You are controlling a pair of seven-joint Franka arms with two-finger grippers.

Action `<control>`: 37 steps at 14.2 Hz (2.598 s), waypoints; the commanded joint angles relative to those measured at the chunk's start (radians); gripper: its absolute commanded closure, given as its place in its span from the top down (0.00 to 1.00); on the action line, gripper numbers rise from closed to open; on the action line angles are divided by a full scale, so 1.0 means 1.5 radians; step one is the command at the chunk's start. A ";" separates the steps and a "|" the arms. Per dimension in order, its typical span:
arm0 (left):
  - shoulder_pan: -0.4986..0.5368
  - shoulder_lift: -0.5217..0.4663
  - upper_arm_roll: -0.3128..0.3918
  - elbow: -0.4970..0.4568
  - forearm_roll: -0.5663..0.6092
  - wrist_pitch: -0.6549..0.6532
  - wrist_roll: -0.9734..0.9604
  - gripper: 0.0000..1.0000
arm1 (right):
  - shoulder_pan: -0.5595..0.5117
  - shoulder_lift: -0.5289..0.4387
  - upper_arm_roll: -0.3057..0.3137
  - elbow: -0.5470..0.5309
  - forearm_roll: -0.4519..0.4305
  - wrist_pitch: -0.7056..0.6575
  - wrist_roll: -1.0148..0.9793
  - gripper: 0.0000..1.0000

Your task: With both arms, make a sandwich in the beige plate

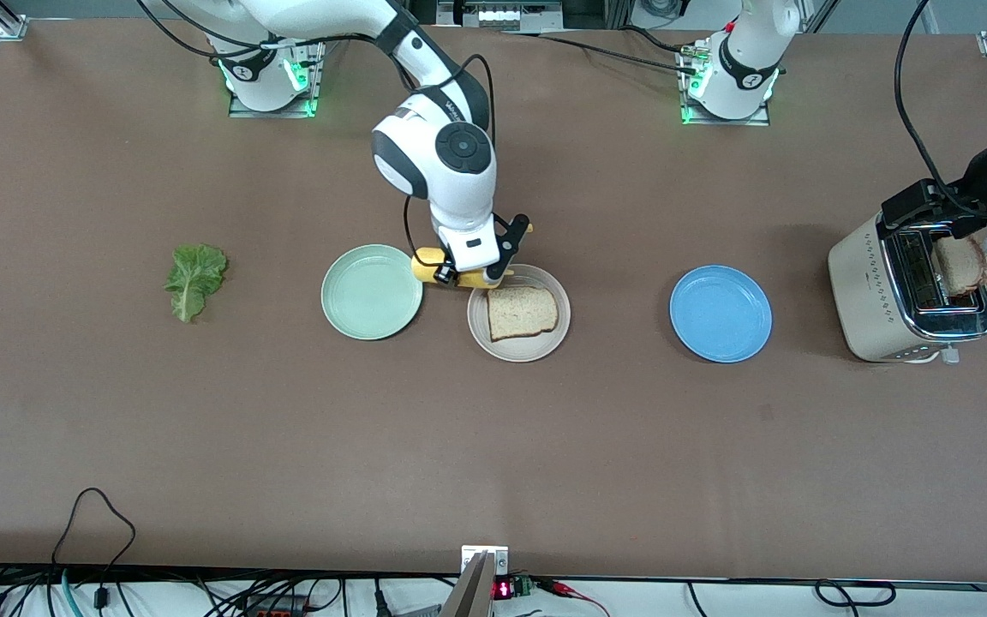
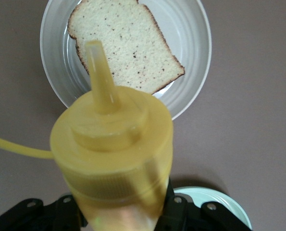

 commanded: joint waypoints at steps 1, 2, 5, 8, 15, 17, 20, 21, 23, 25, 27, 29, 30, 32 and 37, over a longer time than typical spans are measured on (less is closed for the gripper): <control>0.002 0.007 -0.001 0.017 -0.011 -0.010 0.015 1.00 | 0.014 0.006 -0.008 0.022 -0.015 -0.025 0.014 0.00; 0.000 0.007 -0.002 0.017 -0.011 -0.010 0.014 1.00 | 0.019 0.010 -0.008 0.022 -0.018 -0.025 0.014 0.00; -0.007 0.006 -0.005 0.019 -0.010 -0.011 0.013 1.00 | 0.019 0.007 -0.009 0.021 -0.025 -0.029 0.013 0.00; -0.014 0.005 0.005 0.018 -0.005 -0.012 0.014 1.00 | -0.012 -0.040 -0.011 0.005 -0.020 -0.038 0.007 0.00; -0.067 -0.005 0.053 0.018 0.026 -0.018 0.008 1.00 | -0.254 -0.267 0.003 -0.182 0.213 -0.036 -0.355 0.00; -0.067 -0.005 0.051 0.018 0.027 -0.019 0.005 1.00 | -0.327 -0.300 0.004 -0.216 0.309 -0.037 -0.489 0.00; -0.067 -0.006 0.051 0.018 0.026 -0.028 0.004 1.00 | -0.421 -0.317 0.005 -0.261 0.454 -0.037 -0.707 0.00; -0.067 -0.006 0.052 0.018 0.026 -0.028 0.004 1.00 | -0.446 -0.320 0.005 -0.277 0.493 -0.037 -0.765 0.00; -0.067 -0.011 0.054 0.018 0.021 -0.028 0.004 1.00 | -0.489 -0.323 0.005 -0.311 0.566 -0.036 -0.879 0.00; -0.067 -0.014 0.055 0.017 0.019 -0.025 0.004 1.00 | -0.529 -0.320 0.005 -0.345 0.643 -0.038 -0.998 0.00; -0.067 -0.015 0.054 0.014 0.018 -0.021 0.001 1.00 | -0.567 -0.308 0.005 -0.375 0.708 -0.039 -1.106 0.00; -0.066 -0.026 0.054 0.007 0.018 -0.022 0.001 1.00 | -0.604 -0.280 0.005 -0.398 0.782 -0.061 -1.220 0.00; -0.067 -0.028 0.053 0.006 0.017 -0.029 0.001 1.00 | -0.625 -0.257 0.005 -0.399 0.814 -0.073 -1.277 0.00; -0.067 -0.027 0.049 0.004 0.018 -0.031 0.007 1.00 | -0.650 -0.211 0.006 -0.400 0.855 -0.102 -1.358 0.00; -0.066 -0.034 0.047 -0.006 0.017 -0.023 0.005 1.00 | -0.684 -0.116 0.007 -0.401 0.895 -0.105 -1.474 0.00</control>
